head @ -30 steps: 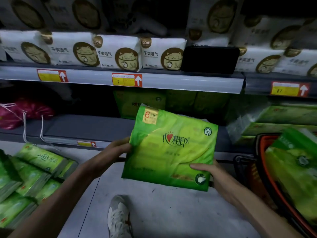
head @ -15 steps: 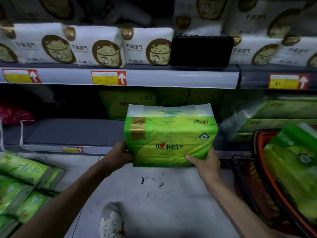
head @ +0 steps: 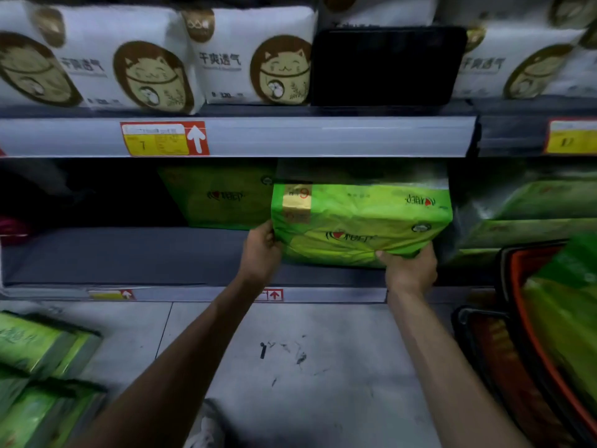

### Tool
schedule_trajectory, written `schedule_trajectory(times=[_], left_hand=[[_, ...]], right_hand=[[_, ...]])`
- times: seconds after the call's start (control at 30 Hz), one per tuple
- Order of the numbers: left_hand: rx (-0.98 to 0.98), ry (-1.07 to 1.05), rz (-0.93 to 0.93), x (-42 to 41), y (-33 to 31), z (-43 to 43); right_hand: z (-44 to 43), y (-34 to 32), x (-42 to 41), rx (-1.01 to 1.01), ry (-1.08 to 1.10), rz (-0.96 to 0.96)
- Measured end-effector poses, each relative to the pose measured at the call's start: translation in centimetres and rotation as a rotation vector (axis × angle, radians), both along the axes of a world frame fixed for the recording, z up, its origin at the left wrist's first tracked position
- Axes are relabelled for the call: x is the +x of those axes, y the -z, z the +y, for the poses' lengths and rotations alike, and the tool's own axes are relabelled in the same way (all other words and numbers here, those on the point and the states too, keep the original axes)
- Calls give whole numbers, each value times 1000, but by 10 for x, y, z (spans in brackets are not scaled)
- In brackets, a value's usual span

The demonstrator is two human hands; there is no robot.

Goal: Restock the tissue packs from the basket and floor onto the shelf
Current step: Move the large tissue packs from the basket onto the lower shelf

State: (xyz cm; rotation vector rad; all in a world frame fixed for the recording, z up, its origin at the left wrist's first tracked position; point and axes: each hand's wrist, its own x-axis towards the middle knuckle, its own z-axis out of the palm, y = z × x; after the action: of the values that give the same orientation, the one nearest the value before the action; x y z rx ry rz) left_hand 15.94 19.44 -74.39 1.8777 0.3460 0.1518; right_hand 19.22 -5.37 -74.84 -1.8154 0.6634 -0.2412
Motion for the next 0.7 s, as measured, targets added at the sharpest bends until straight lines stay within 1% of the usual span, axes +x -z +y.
schedule_trajectory(times=[0.07, 0.23, 0.37, 0.53, 0.6, 0.67, 0.7], left_hand=[[-3, -18, -6, 11, 11, -1], [-79, -26, 1, 28, 25, -11], [-118, -31, -3, 38, 47, -14], [-212, -73, -10, 25, 45, -24], [-221, -103, -21, 19, 44, -27], [-264, -180, 9, 16, 49, -30], [-297, -225, 48, 14, 51, -31]], right_hand=[[1, 2, 16, -17, -5, 9], [-8, 17, 45, 52, -32, 26], [-12, 36, 45, 42, -17, 40], [-6, 57, 37, 3, -17, -16], [-2, 66, 31, 39, 5, -27], [1, 68, 24, 106, 32, -22], [3, 69, 22, 192, 38, -51]])
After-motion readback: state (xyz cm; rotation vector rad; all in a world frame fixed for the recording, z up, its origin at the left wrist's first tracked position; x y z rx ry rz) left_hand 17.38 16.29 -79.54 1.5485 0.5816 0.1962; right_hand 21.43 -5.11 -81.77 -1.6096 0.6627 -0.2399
